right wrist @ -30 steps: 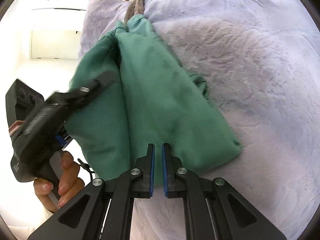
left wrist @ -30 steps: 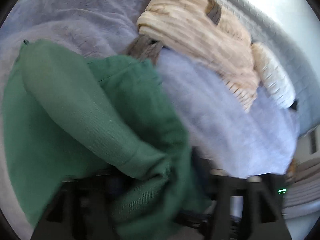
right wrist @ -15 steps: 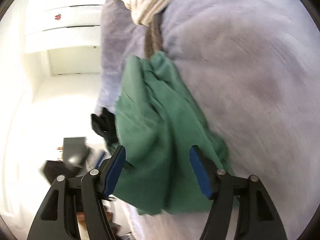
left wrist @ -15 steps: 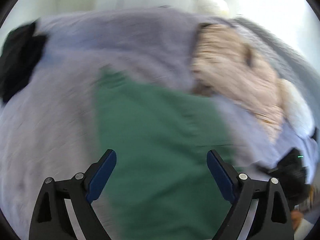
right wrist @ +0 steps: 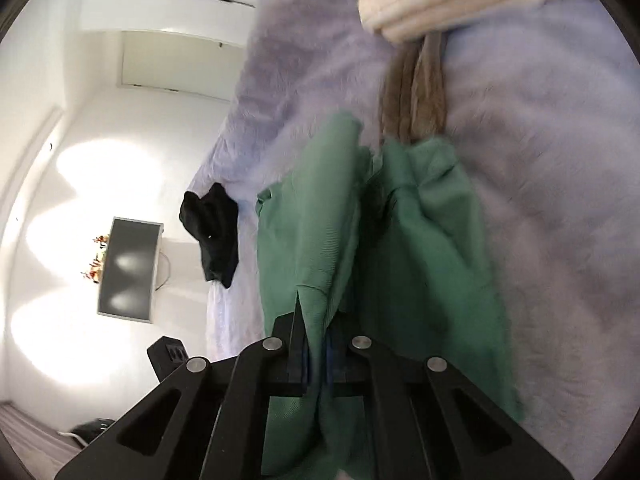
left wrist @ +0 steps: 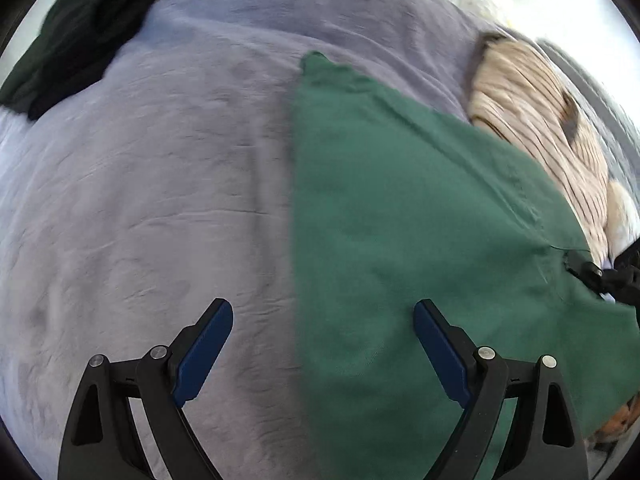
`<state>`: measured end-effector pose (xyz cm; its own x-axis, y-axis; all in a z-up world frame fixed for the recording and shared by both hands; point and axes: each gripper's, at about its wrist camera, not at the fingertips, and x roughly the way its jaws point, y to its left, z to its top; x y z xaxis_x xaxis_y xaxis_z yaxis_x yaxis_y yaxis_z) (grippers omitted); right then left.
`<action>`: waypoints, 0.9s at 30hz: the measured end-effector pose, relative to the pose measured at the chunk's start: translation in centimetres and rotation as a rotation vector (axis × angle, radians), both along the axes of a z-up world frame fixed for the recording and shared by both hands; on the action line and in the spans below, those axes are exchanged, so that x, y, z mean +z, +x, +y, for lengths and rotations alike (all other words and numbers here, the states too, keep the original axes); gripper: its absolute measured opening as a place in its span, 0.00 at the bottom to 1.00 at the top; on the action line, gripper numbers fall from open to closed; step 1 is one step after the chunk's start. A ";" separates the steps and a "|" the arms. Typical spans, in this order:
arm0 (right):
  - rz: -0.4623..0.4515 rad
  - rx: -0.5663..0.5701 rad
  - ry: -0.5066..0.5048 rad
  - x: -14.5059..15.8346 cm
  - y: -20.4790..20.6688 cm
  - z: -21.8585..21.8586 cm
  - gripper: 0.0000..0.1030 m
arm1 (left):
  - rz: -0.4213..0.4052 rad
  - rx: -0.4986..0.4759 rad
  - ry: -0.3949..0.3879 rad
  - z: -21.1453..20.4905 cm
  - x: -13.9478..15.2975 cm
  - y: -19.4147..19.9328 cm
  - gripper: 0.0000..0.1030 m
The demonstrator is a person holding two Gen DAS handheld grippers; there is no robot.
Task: Fold large clothes
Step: 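Fold the jacket over lengthwise with both grippers and release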
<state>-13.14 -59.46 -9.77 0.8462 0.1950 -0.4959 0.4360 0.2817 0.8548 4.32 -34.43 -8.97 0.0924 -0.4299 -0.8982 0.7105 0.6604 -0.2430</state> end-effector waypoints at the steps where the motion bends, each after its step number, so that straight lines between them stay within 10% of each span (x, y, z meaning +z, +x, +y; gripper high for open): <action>1: 0.022 -0.016 0.005 -0.6 -0.7 -0.2 0.06 | 0.001 -0.029 0.001 -0.5 -0.4 -0.3 0.90; 7: 0.139 -0.111 0.188 -7.3 -3.5 -1.3 0.13 | 0.022 -0.046 0.020 -0.9 -1.3 -1.0 0.99; 12: 0.172 -0.048 0.065 -3.0 -4.5 0.7 0.49 | 0.017 -0.069 0.033 0.4 0.3 -0.8 0.99; 17: 0.091 0.043 -0.052 2.1 -6.0 3.4 0.56 | 0.069 -0.086 -0.013 1.5 1.9 -1.2 0.99; 19: 0.128 0.106 -0.049 1.9 -5.5 4.2 0.55 | 0.089 -0.113 -0.005 1.5 1.7 -2.1 0.99; 21: 0.208 0.153 -0.050 0.5 -4.6 5.1 0.03 | 0.081 -0.147 0.032 1.9 1.1 -3.4 0.99; 27: 0.318 0.027 0.073 -5.3 -8.9 5.8 0.03 | 0.117 -0.199 0.066 4.7 -1.9 -5.6 0.99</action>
